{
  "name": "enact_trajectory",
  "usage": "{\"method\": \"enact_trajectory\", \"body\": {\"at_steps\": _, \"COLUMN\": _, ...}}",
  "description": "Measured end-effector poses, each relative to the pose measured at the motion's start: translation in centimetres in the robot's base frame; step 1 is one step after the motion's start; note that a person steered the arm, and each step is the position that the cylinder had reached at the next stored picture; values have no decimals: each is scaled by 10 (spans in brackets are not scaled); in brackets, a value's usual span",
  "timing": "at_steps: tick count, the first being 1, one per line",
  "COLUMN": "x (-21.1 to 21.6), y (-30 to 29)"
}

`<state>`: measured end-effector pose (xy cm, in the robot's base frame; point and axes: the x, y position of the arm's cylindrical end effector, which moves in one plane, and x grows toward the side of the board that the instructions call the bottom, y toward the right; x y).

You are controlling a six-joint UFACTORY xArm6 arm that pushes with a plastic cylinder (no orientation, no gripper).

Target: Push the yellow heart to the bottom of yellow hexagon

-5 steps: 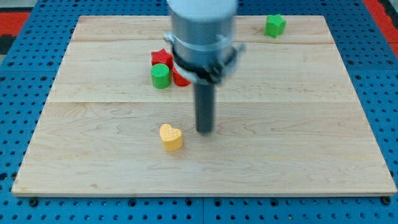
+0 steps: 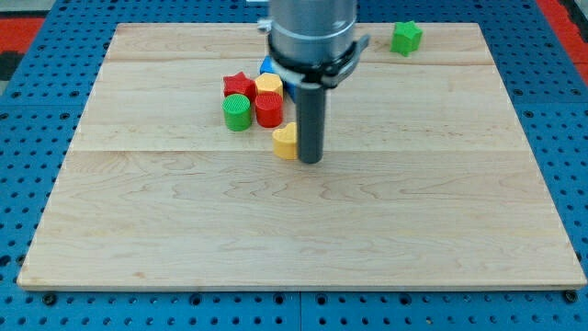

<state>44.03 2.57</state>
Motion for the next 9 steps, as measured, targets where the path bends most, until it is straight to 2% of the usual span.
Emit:
{"method": "enact_trajectory", "body": {"at_steps": 1, "x": -15, "y": 4}}
{"method": "enact_trajectory", "body": {"at_steps": 2, "x": 53, "y": 6}}
{"method": "enact_trajectory", "body": {"at_steps": 3, "x": 35, "y": -40}}
{"method": "enact_trajectory", "body": {"at_steps": 5, "x": -37, "y": -48}}
{"method": "enact_trajectory", "body": {"at_steps": 6, "x": -40, "y": -40}}
{"method": "enact_trajectory", "body": {"at_steps": 7, "x": -6, "y": -5}}
{"method": "enact_trajectory", "body": {"at_steps": 8, "x": -44, "y": 30}}
{"method": "enact_trajectory", "body": {"at_steps": 9, "x": -83, "y": -19}}
